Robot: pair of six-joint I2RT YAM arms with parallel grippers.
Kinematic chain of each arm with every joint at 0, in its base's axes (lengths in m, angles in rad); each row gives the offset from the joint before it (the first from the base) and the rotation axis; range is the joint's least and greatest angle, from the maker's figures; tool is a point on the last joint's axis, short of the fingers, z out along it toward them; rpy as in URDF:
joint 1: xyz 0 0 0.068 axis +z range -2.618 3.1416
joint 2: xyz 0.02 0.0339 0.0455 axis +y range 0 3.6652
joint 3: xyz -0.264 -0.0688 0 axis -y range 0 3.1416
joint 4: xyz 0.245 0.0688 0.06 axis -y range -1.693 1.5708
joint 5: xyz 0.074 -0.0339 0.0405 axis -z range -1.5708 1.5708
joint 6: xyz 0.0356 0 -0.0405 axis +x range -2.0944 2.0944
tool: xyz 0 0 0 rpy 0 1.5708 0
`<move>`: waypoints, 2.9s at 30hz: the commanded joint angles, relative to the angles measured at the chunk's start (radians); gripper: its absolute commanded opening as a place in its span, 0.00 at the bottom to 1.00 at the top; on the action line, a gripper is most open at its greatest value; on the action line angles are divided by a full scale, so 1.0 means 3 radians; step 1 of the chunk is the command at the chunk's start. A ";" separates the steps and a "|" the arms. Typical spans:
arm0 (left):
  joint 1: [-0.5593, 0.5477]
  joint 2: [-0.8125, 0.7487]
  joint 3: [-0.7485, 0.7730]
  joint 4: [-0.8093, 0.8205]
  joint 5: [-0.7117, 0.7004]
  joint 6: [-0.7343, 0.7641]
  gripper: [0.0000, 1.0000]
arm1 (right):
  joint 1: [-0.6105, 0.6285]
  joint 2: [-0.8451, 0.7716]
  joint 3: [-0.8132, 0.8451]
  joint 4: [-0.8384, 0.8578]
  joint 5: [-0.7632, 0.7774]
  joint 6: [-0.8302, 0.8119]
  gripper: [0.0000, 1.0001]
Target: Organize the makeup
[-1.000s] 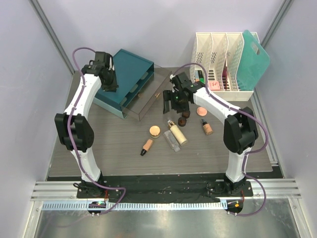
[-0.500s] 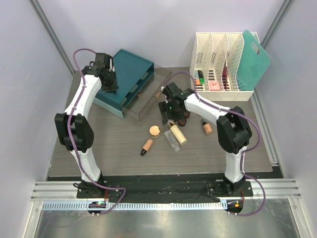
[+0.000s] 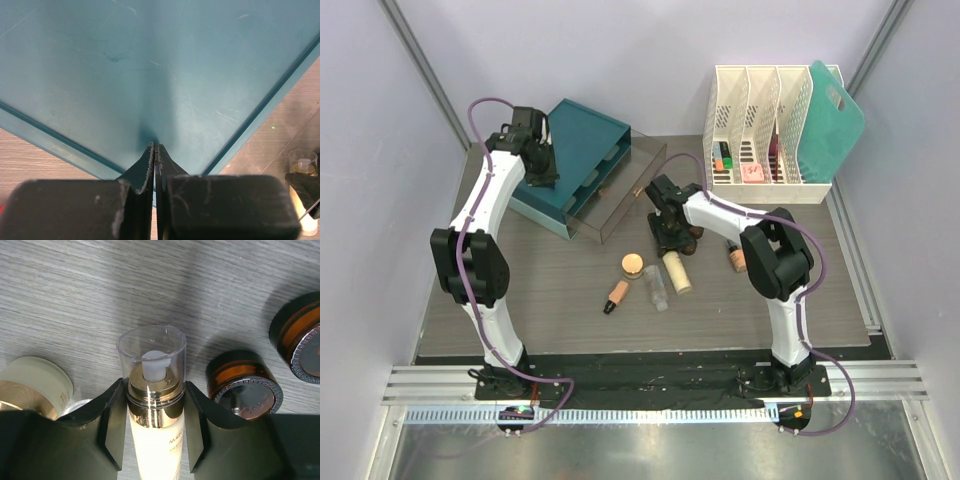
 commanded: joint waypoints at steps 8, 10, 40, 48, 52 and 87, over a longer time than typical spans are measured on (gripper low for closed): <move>0.0006 -0.0088 0.0000 0.0011 0.0005 0.0047 0.00 | -0.0001 -0.0450 0.0104 -0.0189 0.0495 -0.0177 0.01; 0.0006 -0.0082 0.0010 0.0001 -0.0010 0.0052 0.00 | -0.0001 -0.0548 0.0166 -0.0281 0.0542 -0.0212 0.01; 0.0006 0.0148 0.0184 -0.0208 -0.0214 0.0134 0.00 | -0.0497 0.0443 0.2313 0.1487 -0.1861 0.1413 0.01; 0.0001 0.0183 0.0281 -0.0244 -0.0291 0.0185 0.00 | -0.0507 0.0975 0.2712 0.1544 -0.1877 0.1873 0.03; 0.0001 0.0214 0.0368 -0.0280 -0.0322 0.0215 0.00 | -0.0518 0.1098 0.2697 0.1483 -0.1841 0.2032 0.24; 0.0006 0.0296 0.0491 -0.0285 -0.0291 0.0205 0.00 | -0.0298 -0.0583 0.1242 -0.0838 -0.0465 0.0345 0.85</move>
